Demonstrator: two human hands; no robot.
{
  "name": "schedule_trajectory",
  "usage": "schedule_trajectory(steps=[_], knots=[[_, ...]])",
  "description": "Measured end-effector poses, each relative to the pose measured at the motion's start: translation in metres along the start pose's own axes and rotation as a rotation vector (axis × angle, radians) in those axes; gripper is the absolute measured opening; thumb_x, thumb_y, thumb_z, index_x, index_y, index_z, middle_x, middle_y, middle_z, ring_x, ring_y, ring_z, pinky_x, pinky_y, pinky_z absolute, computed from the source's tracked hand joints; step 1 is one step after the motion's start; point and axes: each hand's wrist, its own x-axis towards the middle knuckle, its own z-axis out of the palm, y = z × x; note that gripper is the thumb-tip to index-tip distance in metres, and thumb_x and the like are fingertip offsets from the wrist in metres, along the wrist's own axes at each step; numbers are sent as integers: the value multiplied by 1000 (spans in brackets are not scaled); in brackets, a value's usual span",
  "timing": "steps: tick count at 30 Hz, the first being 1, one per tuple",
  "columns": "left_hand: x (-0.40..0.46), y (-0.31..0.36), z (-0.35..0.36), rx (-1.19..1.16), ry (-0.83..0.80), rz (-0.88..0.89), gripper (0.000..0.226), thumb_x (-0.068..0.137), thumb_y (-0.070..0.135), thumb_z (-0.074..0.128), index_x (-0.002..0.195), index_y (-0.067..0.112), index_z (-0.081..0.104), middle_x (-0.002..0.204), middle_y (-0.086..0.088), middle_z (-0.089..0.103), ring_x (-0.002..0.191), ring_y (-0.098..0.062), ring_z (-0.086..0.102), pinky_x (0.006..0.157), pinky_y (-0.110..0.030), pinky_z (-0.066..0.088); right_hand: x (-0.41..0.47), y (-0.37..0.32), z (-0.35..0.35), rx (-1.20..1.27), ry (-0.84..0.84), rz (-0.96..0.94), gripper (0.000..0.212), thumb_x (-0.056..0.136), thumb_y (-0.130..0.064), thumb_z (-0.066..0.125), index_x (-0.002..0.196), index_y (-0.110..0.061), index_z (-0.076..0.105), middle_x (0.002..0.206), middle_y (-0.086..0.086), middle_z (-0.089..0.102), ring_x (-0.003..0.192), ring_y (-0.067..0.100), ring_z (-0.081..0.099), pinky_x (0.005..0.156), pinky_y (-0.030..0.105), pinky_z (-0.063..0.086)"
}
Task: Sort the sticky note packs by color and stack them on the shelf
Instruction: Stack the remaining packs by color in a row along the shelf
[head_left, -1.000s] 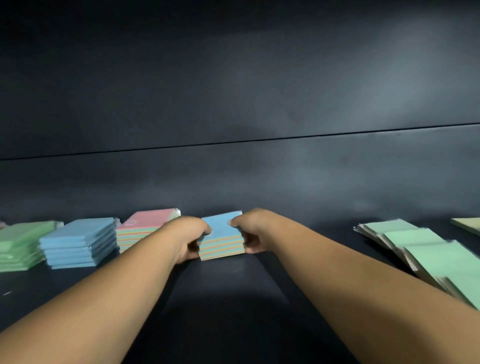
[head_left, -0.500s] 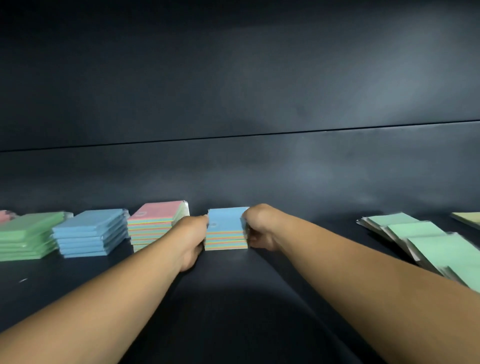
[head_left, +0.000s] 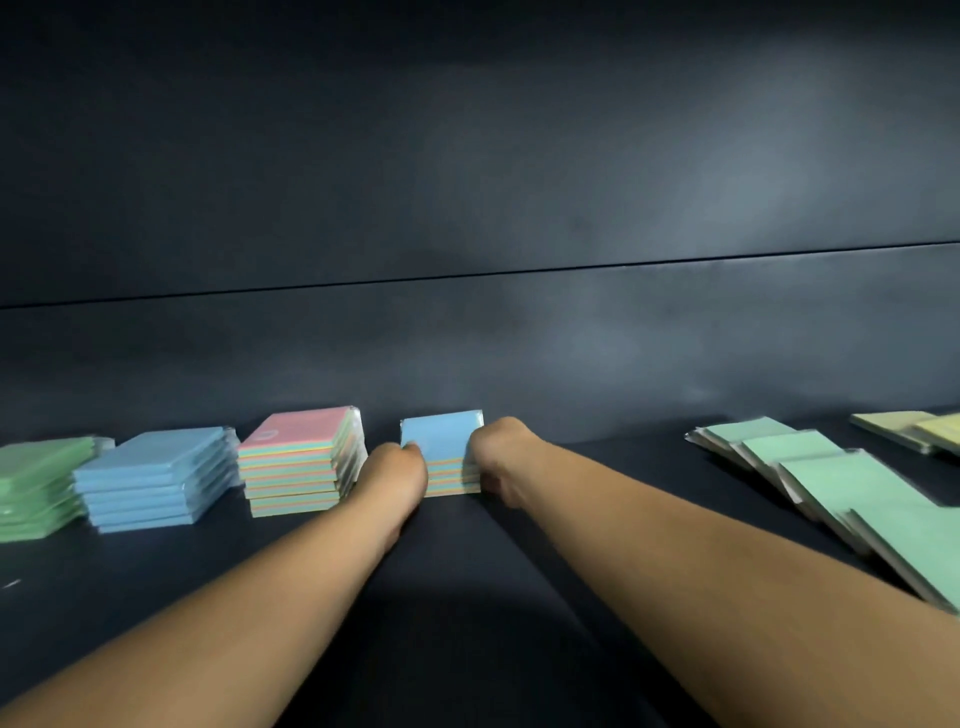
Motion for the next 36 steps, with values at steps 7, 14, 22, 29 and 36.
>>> schedule_trajectory(steps=[7, 14, 22, 29, 36], knots=[[12, -9, -11, 141, -74, 198, 39, 100, 26, 34, 127, 9, 55, 135, -13, 52, 126, -28, 44, 100, -28, 32, -3, 2, -17, 18, -72, 26, 20, 95, -14, 51, 77, -5, 53, 83, 13, 56, 75, 20, 55, 65, 24, 49], [1, 0, -25, 308, 76, 250, 40, 95, 31, 43, 115, -1, 56, 131, -20, 51, 120, -34, 47, 94, -33, 37, -22, -11, -59, -425, 99, -276, 27, 92, -30, 54, 71, -13, 55, 68, 6, 49, 72, 19, 44, 70, 24, 34], [-113, 45, 9, 183, 80, 482, 17, 93, 28, 48, 98, 17, 60, 97, -3, 61, 103, -26, 57, 77, -26, 34, -87, 6, -217, -651, 277, -378, 25, 90, -28, 58, 72, -11, 53, 77, 12, 50, 73, 21, 45, 63, 25, 35], [-220, 86, 102, 304, -255, 401, 28, 93, 46, 41, 84, 22, 53, 89, -8, 58, 87, -23, 55, 81, -30, 41, -133, 54, -314, -858, 223, -255, 46, 89, -48, 53, 79, -3, 62, 75, 7, 57, 73, 24, 51, 63, 28, 35], [-257, 107, 153, 309, -309, 153, 42, 85, 41, 59, 104, 3, 62, 105, -12, 62, 88, -24, 53, 69, -27, 36, -150, 76, -335, -776, 26, -138, 45, 89, -51, 50, 71, -10, 50, 73, 1, 48, 66, 17, 45, 52, 24, 29]])
